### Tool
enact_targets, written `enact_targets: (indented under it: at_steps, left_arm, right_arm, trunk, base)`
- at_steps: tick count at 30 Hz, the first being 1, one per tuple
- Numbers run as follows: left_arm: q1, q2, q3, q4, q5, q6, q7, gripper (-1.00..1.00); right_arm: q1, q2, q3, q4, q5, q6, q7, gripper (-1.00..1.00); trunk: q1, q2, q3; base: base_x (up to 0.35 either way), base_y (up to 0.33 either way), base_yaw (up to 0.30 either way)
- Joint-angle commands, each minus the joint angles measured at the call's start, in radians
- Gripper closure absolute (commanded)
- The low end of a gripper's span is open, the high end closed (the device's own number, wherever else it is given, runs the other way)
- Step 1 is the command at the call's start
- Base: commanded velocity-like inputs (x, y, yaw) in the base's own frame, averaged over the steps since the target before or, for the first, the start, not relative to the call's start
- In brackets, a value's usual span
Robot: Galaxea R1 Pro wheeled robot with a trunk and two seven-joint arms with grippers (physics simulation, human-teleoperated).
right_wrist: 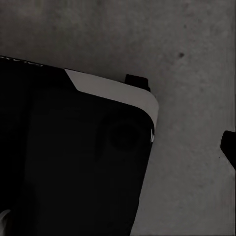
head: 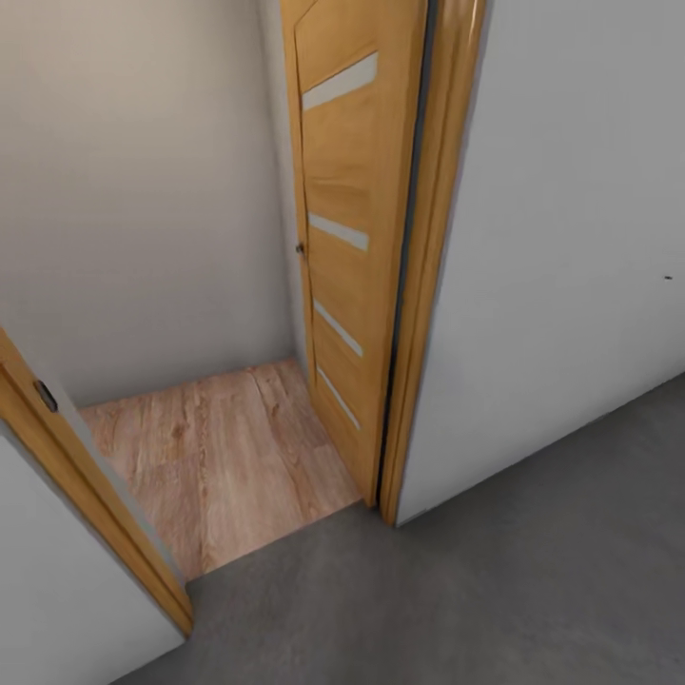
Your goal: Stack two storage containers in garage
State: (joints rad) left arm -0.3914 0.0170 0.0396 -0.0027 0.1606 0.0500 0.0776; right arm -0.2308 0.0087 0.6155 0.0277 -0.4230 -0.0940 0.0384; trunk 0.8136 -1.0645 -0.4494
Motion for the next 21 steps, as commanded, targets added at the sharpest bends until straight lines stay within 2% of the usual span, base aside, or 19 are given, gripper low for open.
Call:
enact_targets:
  at_steps: [1, 10, 21]
  left_arm:
    - [-0.001, 0.0, 0.003, 0.0, 0.005, 0.004, 0.002, -1.0]
    - [-0.001, 0.0, 0.003, 0.0, 0.005, 0.004, 0.002, -1.0]
    - [-0.001, 0.0, 0.003, 0.0, 0.005, 0.004, 0.002, -1.0]
  right_arm:
    - [-0.001, 0.0, 0.007, 0.003, -0.011, -0.006, 0.004, -1.0]
    - [-0.001, 0.0, 0.007, 0.003, -0.012, -0.006, 0.003, -1.0]
    - [-0.001, 0.0, 0.007, 0.003, -0.014, -0.007, 0.004, -1.0]
  trunk:
    - [0.001, -0.001, -0.001]
    - [0.001, -0.001, -0.001]
    - [0.001, -0.001, -0.001]
  base:
    - [0.313, -0.094, 0.267]
    - [0.313, -0.094, 0.268]
    - [0.313, -0.094, 0.039]
